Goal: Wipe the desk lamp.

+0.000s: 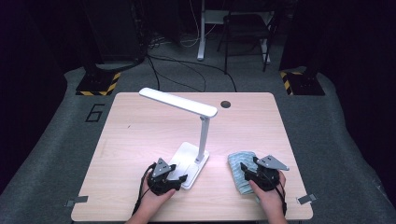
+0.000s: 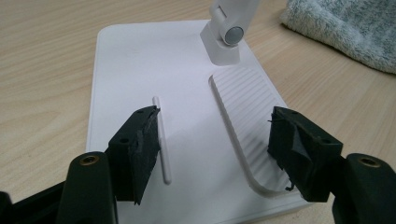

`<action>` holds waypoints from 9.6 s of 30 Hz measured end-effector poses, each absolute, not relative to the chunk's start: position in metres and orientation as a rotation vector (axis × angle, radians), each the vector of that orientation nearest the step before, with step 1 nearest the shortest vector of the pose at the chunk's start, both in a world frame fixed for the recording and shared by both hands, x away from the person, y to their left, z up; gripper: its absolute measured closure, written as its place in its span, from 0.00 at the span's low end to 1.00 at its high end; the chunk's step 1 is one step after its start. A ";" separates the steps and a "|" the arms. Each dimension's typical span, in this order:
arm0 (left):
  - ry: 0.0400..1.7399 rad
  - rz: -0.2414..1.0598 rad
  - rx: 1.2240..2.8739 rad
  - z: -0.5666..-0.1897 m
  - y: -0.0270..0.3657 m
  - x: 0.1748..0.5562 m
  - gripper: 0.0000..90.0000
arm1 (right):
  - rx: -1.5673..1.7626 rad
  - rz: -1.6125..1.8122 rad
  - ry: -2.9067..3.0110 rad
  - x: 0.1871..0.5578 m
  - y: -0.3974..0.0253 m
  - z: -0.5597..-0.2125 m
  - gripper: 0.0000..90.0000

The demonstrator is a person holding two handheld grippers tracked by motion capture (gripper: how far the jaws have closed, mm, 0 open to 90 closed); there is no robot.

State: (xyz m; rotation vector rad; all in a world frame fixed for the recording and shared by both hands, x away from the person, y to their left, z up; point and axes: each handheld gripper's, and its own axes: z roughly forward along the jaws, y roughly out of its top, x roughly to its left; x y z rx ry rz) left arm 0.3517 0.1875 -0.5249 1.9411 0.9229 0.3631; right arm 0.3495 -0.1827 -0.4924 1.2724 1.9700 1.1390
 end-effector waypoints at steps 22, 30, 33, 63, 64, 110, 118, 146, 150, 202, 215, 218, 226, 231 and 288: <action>0.906 0.365 1.992 -0.521 0.174 0.340 0.36 | 1.203 1.132 2.287 0.346 -0.121 -0.512 0.55; 0.906 0.368 1.984 -0.522 0.172 0.339 0.36 | 1.223 1.215 2.381 0.349 -0.095 -0.512 0.60; 0.911 0.357 1.988 -0.522 0.172 0.338 0.36 | 1.169 1.203 2.416 0.347 -0.085 -0.511 0.61; 0.897 0.374 1.966 -0.524 0.172 0.338 0.35 | 0.797 1.175 2.554 0.328 -0.095 -0.501 0.64; 0.901 0.370 1.963 -0.525 0.172 0.338 0.35 | 0.783 1.176 2.571 0.327 -0.092 -0.503 0.65; 0.898 0.357 1.953 -0.525 0.172 0.337 0.37 | 1.105 1.111 2.284 0.374 -0.070 -0.519 0.73; 0.903 0.366 1.948 -0.525 0.171 0.336 0.36 | 1.118 1.156 2.352 0.355 -0.070 -0.516 0.73; 0.906 0.374 1.937 -0.526 0.170 0.336 0.37 | 1.088 1.146 2.292 0.364 -0.078 -0.516 0.53; 0.906 0.373 1.937 -0.526 0.170 0.336 0.36 | 1.089 1.156 2.237 0.355 -0.079 -0.508 0.41; 0.912 0.381 1.960 -0.525 0.164 0.341 0.29 | 1.184 1.196 2.302 0.359 -0.088 -0.519 0.71; 0.909 0.380 1.960 -0.525 0.164 0.341 0.29 | 1.195 1.323 2.175 0.364 -0.100 -0.489 0.72; 0.909 0.380 1.959 -0.525 0.164 0.341 0.29 | 1.228 1.375 2.125 0.369 -0.106 -0.478 0.72; 0.908 0.388 1.951 -0.526 0.164 0.341 0.29 | 1.315 1.357 2.132 0.388 -0.086 -0.485 0.72; 0.904 0.377 1.962 -0.525 0.165 0.341 0.29 | 1.359 1.276 2.184 0.396 -0.077 -0.502 0.72; 0.899 0.373 1.959 -0.525 0.164 0.341 0.30 | 1.010 1.713 1.945 0.384 -0.100 -0.325 0.74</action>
